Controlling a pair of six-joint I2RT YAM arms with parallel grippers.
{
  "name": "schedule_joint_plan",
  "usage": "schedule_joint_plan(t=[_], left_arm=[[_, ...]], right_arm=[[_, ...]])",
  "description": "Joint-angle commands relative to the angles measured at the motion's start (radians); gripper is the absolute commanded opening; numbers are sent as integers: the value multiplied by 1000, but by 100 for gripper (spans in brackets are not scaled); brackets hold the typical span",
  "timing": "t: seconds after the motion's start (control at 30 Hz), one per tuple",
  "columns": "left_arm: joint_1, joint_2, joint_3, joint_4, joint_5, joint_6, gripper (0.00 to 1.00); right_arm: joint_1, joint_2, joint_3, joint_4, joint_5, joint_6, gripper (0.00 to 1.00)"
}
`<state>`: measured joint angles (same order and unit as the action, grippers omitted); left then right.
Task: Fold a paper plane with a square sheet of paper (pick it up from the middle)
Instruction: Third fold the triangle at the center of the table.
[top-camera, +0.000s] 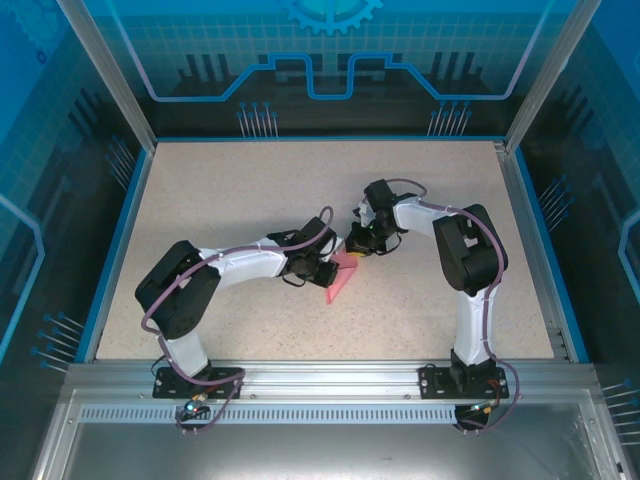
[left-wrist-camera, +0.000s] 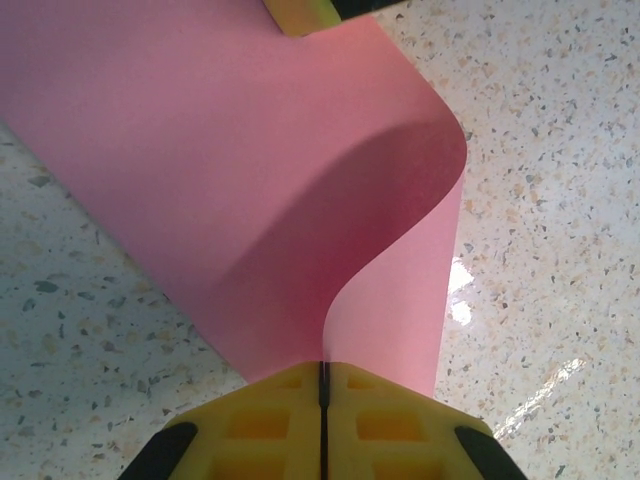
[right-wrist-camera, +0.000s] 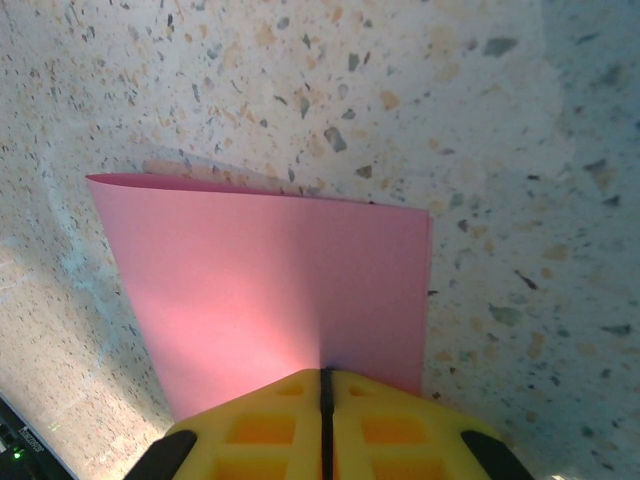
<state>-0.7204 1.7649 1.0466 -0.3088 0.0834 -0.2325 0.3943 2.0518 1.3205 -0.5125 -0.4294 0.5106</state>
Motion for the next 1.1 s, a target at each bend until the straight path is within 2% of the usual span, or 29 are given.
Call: schedule_joint_plan(t=[0.0,0.6,1.07], left_arm=[[14,21,29,-20,-8,23,8],[18,56,53,-45,-78,28,9],[18,57,44,-44,-80,22,10]], right_arm=[[12,28,5,-54,30,-17,9],[8,24,2,-55,27,-15,10],[4,23,0,-58,26,-17,10]])
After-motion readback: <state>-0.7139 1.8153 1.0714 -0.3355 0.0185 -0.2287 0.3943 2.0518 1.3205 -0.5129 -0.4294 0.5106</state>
